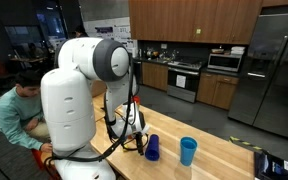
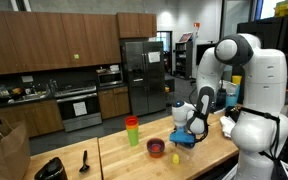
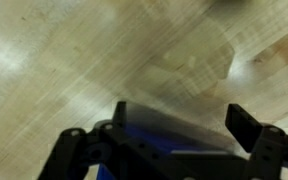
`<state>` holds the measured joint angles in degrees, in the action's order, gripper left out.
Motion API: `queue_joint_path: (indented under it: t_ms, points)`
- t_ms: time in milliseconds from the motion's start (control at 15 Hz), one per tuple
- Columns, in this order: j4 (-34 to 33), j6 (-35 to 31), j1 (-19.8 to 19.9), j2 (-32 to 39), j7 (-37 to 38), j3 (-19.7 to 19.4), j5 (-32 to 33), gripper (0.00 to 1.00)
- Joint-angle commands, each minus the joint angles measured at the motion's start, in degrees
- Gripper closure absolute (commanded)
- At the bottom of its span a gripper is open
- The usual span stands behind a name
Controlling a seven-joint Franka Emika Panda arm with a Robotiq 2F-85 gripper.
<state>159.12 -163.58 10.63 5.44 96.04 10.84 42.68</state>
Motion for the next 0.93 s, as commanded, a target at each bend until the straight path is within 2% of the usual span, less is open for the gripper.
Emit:
queue_joint_path:
  t_ms: [0,200,333,667,867]
  points:
    - [0.0,5.5,0.7,-1.5,4.9,0.8,3.1,0.00]
    - [1.5,7.5,1.5,-3.2,4.1,0.6,1.5,0.00]
    - [-0.3,7.8,2.6,-1.9,3.6,0.4,1.1,0.00]
    - [0.6,6.3,5.6,-3.2,1.9,0.4,-0.5,0.00]
    - [1.0,2.3,7.3,-3.5,0.2,0.6,-1.1,0.00]
